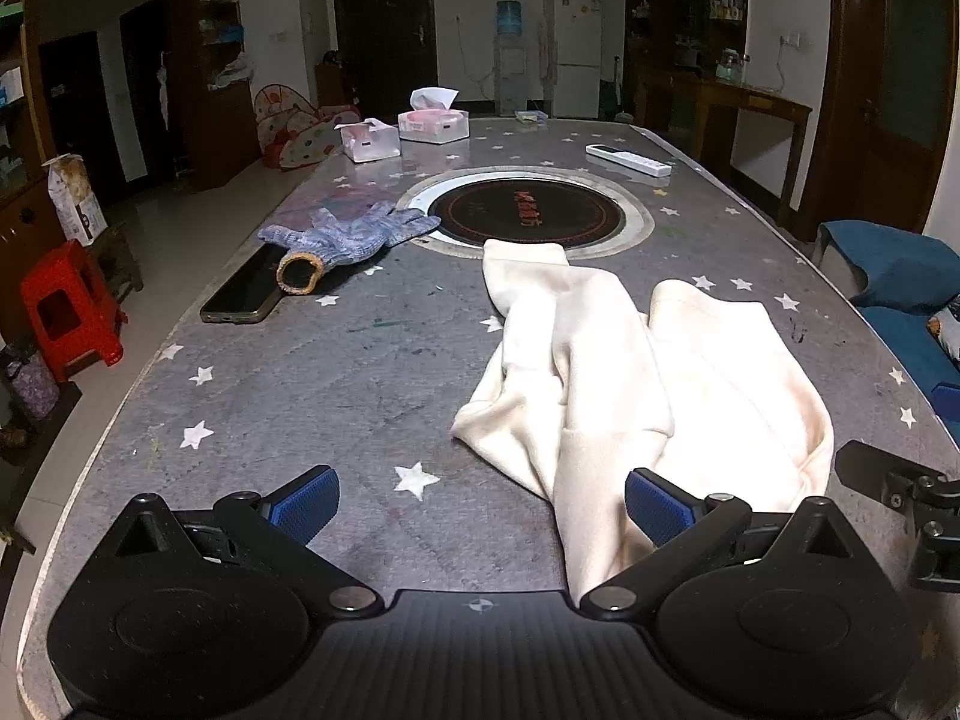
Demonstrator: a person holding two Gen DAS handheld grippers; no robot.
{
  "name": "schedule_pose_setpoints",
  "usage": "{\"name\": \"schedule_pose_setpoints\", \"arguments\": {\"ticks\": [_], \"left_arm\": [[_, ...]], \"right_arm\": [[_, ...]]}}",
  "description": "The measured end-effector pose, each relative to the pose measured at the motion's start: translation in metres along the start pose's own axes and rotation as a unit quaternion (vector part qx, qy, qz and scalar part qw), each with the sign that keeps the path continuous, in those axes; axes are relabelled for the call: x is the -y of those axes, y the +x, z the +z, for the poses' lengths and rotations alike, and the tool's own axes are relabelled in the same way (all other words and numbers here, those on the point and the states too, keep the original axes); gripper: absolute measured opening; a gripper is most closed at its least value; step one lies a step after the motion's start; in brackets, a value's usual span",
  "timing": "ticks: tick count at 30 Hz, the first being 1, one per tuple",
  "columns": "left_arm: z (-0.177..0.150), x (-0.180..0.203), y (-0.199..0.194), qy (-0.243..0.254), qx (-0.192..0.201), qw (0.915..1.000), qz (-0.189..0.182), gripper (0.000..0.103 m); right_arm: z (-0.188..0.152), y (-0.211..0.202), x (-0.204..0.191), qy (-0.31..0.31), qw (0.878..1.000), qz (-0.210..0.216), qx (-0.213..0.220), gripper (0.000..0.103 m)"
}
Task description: Fold clothes
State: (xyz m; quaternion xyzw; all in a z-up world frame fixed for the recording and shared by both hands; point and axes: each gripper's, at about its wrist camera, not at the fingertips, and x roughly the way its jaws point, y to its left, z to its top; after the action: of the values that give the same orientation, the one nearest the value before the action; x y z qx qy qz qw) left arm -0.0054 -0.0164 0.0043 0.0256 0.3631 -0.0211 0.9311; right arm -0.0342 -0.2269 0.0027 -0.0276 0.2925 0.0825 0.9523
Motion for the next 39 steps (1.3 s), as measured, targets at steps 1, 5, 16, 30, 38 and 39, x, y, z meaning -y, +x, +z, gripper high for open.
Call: {"name": "schedule_pose_setpoints", "arguments": {"ticks": [1,5,16,30,38,39], "left_arm": [[0.0,0.0,0.001,0.0,0.0,1.0,0.0,0.103],[0.002,0.001,0.003,-0.001,-0.002,1.0,-0.001,0.103],[0.01,0.005,0.011,0.006,-0.004,1.0,-0.004,0.103],[0.034,0.016,0.025,0.033,0.006,0.9993,-0.018,0.103],[0.056,0.033,0.043,0.068,0.01,0.9966,-0.046,0.102],[0.059,0.035,0.047,0.073,0.007,0.9962,-0.047,0.101]], "right_arm": [[0.0,0.0,0.0,-0.001,1.0,0.0,0.0,0.103],[0.001,0.004,0.002,-0.002,1.0,-0.001,-0.002,0.103],[0.002,0.013,0.004,0.001,1.0,0.009,-0.013,0.103],[0.014,0.032,0.006,-0.011,0.999,0.028,-0.029,0.094],[0.027,0.044,0.013,-0.004,0.998,0.05,-0.032,0.088],[0.028,0.046,0.014,-0.003,0.998,0.053,-0.033,0.088]]}}
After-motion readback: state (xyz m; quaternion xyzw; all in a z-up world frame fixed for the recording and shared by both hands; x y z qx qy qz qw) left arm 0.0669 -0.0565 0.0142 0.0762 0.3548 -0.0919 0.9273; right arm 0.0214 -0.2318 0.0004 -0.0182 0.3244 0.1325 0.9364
